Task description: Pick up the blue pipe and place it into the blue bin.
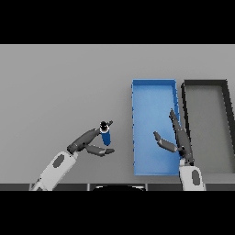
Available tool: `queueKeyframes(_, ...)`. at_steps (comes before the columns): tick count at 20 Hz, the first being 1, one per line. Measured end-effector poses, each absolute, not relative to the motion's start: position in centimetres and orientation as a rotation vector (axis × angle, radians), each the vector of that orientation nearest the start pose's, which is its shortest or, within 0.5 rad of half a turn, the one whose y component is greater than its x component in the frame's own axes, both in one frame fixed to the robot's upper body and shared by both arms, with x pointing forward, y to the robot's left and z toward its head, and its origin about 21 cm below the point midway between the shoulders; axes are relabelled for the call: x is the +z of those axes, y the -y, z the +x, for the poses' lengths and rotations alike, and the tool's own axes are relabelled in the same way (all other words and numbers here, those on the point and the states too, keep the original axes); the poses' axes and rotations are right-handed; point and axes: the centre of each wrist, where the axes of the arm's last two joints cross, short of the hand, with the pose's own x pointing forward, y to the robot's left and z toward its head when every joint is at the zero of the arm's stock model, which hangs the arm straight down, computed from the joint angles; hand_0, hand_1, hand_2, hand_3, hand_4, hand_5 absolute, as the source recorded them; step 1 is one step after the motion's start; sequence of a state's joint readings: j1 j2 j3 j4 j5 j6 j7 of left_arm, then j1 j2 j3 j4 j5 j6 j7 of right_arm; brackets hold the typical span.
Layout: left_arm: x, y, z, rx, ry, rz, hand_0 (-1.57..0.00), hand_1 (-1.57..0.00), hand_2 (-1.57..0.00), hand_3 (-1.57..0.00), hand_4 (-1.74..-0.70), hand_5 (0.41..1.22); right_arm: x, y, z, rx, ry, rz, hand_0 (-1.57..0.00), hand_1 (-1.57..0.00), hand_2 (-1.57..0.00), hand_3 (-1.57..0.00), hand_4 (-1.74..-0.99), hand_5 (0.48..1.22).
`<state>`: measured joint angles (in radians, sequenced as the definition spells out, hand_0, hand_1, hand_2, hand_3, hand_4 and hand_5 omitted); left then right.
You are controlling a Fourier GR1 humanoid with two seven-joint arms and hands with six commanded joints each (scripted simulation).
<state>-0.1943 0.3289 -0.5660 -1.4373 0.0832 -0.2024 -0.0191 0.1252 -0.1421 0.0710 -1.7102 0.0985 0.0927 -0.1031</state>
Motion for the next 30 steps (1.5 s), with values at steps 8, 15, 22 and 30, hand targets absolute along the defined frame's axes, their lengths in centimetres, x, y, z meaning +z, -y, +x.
queueKeyframes(8,-2.6,-14.4,26.8,-0.711,1.433,-0.489,-0.44,-0.59,-0.70,-0.72,-1.35,0.828,1.1,25.4,22.1,0.286,1.662,-0.070,0.00,0.00,0.00,0.00,-1.259,0.602)
queueKeyframes(15,-2.4,-12.8,25.9,-0.676,1.508,-0.478,-1.33,-1.37,-1.39,-1.31,-1.65,1.139,1.0,25.3,22.2,0.300,1.668,-0.073,0.00,0.00,0.00,0.00,-1.255,0.616)
queueKeyframes(22,0.2,-11.6,26.0,-0.668,1.656,-0.557,-1.52,-1.53,-1.53,-1.43,-1.71,1.204,1.1,25.2,22.3,0.307,1.662,-0.078,0.00,0.00,0.00,0.00,-1.239,0.629)
queueKeyframes(30,5.2,-9.9,25.8,-0.753,1.685,-0.635,-1.56,-1.56,-1.56,-1.44,-1.73,1.218,0.9,25.8,21.9,0.325,1.686,-0.098,0.00,0.00,0.00,0.00,-1.195,0.635)
